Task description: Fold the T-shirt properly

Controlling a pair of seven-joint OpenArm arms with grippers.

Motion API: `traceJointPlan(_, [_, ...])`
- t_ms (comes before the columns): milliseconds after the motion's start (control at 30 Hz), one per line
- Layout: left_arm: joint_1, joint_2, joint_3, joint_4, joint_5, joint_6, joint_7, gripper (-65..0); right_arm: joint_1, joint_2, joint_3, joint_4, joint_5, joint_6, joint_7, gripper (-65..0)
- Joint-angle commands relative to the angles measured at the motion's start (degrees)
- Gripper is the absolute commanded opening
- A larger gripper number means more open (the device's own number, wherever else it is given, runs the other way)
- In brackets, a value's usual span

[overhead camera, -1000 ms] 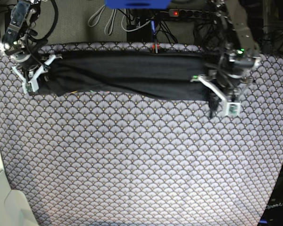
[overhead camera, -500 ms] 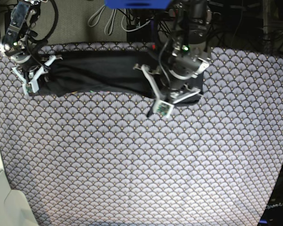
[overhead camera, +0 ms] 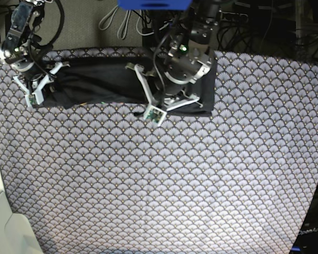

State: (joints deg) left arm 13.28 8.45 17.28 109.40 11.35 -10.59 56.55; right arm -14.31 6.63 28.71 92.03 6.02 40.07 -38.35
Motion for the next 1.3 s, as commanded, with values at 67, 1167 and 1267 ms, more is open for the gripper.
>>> traceJointPlan(67, [-1.0,0.6,0.1,0.8,-0.5,0.0,-1.2,-64.5,0.2,0.6,0.2,0.5,-0.4,-0.1,-0.3,-54.4])
traceJointPlan(1167, [-3.7,0.6,3.4,-1.6,-0.8,0.0,-2.4,-64.5,-0.2,0.6,0.2,0.5,-0.4,-0.1,-0.3,-54.4])
traceJointPlan(1267, [-3.7,0.6,3.5,-1.6,-0.8,0.0,-2.0,-64.5,-0.2,0.6,0.2,0.5,-0.4,-0.1,-0.3,-54.4])
